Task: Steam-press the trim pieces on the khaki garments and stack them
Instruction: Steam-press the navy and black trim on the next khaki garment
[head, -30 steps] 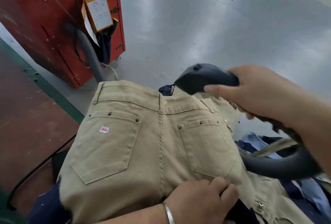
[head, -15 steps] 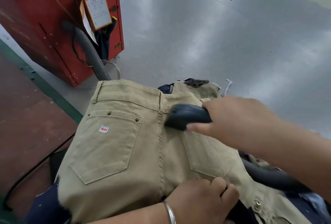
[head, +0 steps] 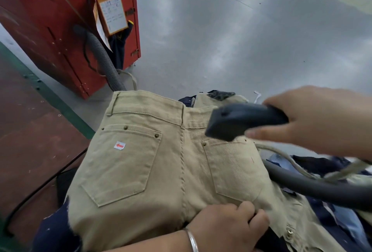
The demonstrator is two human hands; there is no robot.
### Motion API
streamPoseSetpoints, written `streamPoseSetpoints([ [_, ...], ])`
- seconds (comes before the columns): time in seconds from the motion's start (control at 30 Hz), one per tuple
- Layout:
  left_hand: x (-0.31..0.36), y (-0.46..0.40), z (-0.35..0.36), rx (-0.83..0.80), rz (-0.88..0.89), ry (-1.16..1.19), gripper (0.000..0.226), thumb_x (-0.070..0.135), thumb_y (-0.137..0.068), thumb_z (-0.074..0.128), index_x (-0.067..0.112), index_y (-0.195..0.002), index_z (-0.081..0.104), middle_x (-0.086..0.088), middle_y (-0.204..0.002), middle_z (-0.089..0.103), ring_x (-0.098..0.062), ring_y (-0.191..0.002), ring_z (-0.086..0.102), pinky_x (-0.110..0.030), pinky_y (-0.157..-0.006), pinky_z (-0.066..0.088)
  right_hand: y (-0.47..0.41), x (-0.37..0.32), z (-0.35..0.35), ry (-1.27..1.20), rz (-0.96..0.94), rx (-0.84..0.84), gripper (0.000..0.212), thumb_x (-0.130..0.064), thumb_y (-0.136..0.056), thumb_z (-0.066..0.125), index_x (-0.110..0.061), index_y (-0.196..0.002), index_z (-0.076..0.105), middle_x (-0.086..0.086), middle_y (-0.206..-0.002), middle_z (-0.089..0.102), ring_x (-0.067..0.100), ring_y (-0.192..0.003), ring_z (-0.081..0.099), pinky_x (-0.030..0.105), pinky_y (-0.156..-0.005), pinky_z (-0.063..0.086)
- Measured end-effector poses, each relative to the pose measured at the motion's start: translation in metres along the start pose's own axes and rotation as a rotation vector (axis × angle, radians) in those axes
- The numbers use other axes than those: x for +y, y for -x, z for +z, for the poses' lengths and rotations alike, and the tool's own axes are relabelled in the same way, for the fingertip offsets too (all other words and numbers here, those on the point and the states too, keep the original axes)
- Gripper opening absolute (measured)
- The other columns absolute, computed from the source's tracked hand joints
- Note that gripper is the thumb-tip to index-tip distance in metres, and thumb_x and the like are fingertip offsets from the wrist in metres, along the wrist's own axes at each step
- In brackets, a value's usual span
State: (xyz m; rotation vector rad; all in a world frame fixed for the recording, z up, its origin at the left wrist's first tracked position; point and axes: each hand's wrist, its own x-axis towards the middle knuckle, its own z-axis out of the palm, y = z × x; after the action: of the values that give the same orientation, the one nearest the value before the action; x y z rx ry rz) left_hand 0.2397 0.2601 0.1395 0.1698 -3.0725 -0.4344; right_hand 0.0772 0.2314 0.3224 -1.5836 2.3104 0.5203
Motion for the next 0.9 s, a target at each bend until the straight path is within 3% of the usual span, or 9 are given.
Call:
streamPoseSetpoints([
  [0.1, 0.000, -0.001, 0.002, -0.022, -0.007, 0.012, 0.047, 0.058, -0.081, 0.029, 0.033, -0.106, 0.058, 0.013, -0.075, 0.052, -0.003, -0.044, 0.046, -0.020, -0.034, 0.024, 0.009, -0.005, 0.022, 0.205, -0.004, -0.047, 0.063, -0.090, -0.063, 0.024, -0.036, -0.082, 0.052, -0.014, -0.065, 0.057, -0.002, -0.057, 0.051, 0.024, -0.050, 0.033],
  [0.17, -0.003, -0.002, 0.003, -0.023, -0.001, 0.008, 0.048, 0.060, -0.080, 0.025, 0.030, -0.110, 0.046, 0.013, -0.076, 0.052, -0.002, -0.044, 0.047, -0.020, -0.034, 0.023, 0.004, -0.013, 0.035, 0.221, 0.001, -0.040, 0.057, -0.086, -0.075, 0.031, -0.032, -0.081, 0.049, -0.013, -0.069, 0.054, 0.000, -0.058, 0.048, 0.025, -0.049, 0.029],
  [0.33, -0.004, -0.005, -0.007, -0.025, 0.082, 0.088, 0.056, 0.064, -0.081, 0.048, 0.023, -0.118, 0.039, 0.006, -0.091, 0.050, -0.011, -0.060, 0.054, -0.023, -0.042, 0.019, -0.034, -0.039, 0.043, 0.133, -0.031, 0.105, 0.050, -0.073, -0.087, 0.042, -0.027, -0.069, 0.037, -0.012, -0.068, 0.044, 0.007, -0.056, 0.040, 0.028, -0.048, 0.026],
  [0.4, -0.006, -0.006, -0.010, -0.020, 0.117, 0.114, 0.055, 0.054, -0.088, 0.050, 0.018, -0.124, 0.031, -0.002, -0.103, 0.044, -0.022, -0.072, 0.055, -0.027, -0.048, 0.027, -0.053, -0.042, 0.040, 0.052, -0.018, 0.111, 0.047, -0.069, -0.089, 0.047, -0.028, -0.068, 0.037, -0.010, -0.070, 0.044, 0.009, -0.058, 0.042, 0.029, -0.052, 0.030],
  [0.5, -0.007, -0.001, -0.006, 0.016, 0.055, 0.035, 0.054, 0.072, -0.073, 0.049, 0.031, -0.108, 0.047, 0.014, -0.085, 0.050, -0.002, -0.054, 0.050, -0.021, -0.041, 0.022, -0.065, -0.031, 0.035, -0.080, 0.043, 0.141, 0.042, -0.070, -0.087, 0.051, -0.028, -0.083, 0.054, -0.008, -0.071, 0.052, 0.012, -0.061, 0.049, 0.028, -0.056, 0.035],
  [0.57, -0.006, -0.002, -0.010, -0.010, 0.029, 0.028, 0.055, 0.076, -0.068, 0.048, 0.035, -0.104, 0.056, 0.016, -0.079, 0.051, 0.001, -0.047, 0.046, -0.020, -0.037, 0.023, -0.059, -0.011, 0.032, -0.178, 0.096, 0.189, 0.046, -0.071, -0.086, 0.051, -0.026, -0.089, 0.059, -0.007, -0.062, 0.056, 0.009, -0.052, 0.052, 0.023, -0.047, 0.031],
  [0.63, -0.007, 0.000, -0.010, 0.015, 0.039, -0.002, 0.053, 0.074, -0.070, 0.047, 0.035, -0.104, 0.059, 0.015, -0.077, 0.051, 0.000, -0.047, 0.046, -0.019, -0.034, 0.030, -0.044, 0.019, 0.030, -0.360, 0.160, 0.226, 0.048, -0.075, -0.081, 0.052, -0.028, -0.081, 0.059, -0.003, -0.047, 0.061, 0.010, -0.036, 0.057, 0.017, -0.036, 0.035],
  [0.77, -0.007, -0.003, -0.012, 0.080, -0.007, 0.001, 0.049, 0.064, -0.083, 0.032, 0.034, -0.100, 0.067, 0.012, -0.069, 0.053, -0.004, -0.041, 0.048, -0.022, -0.028, 0.035, 0.005, 0.072, 0.043, -0.738, 0.239, 0.264, 0.047, -0.083, -0.066, 0.058, -0.037, -0.075, 0.062, 0.003, -0.048, 0.064, 0.020, -0.034, 0.060, 0.025, -0.036, 0.045],
  [0.9, -0.006, -0.009, -0.016, 0.242, 0.033, -0.029, 0.035, 0.055, -0.085, 0.047, 0.032, -0.087, 0.074, 0.008, -0.060, 0.054, -0.009, -0.044, 0.050, -0.020, -0.030, 0.036, 0.048, 0.093, 0.082, -0.945, 0.307, 0.209, 0.070, -0.097, -0.049, 0.054, -0.033, -0.076, 0.063, 0.008, -0.045, 0.059, 0.024, -0.034, 0.056, 0.027, -0.036, 0.047],
])
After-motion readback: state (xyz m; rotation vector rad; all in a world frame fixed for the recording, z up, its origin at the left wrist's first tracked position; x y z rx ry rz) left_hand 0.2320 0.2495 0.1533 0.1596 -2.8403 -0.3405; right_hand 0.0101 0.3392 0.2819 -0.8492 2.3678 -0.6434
